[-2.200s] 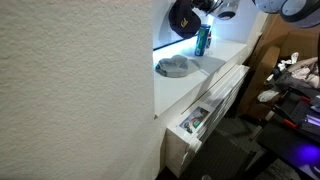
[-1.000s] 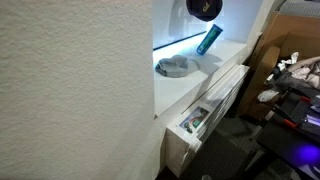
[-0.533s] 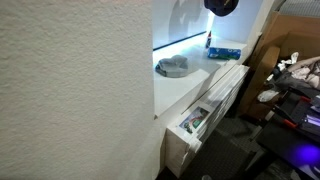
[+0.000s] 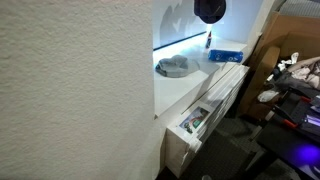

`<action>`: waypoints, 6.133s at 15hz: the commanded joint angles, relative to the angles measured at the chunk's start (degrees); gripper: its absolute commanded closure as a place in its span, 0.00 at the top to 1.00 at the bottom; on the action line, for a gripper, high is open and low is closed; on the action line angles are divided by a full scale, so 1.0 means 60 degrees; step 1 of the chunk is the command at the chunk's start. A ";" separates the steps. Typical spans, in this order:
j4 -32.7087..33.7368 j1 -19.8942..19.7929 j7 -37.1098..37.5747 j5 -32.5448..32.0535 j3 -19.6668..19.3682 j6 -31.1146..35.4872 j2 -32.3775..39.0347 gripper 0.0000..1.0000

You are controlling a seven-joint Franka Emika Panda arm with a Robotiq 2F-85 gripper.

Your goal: Place the black cap on the blue can, move the gray cap to the right, and move the bottle to the left

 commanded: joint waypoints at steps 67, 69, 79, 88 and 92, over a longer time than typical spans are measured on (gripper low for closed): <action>-0.0326 0.6813 0.2340 -0.8964 -0.0370 0.2381 0.1065 1.00; -0.0026 0.7055 0.2752 -0.9733 -0.0891 0.3318 0.1385 1.00; -0.0166 0.7106 0.3392 -1.1116 -0.1280 0.5246 0.1888 1.00; -0.0204 0.6700 0.3487 -1.1086 -0.1124 0.5301 0.2470 1.00; -0.0181 0.6787 0.3737 -1.1036 -0.1183 0.5252 0.2554 1.00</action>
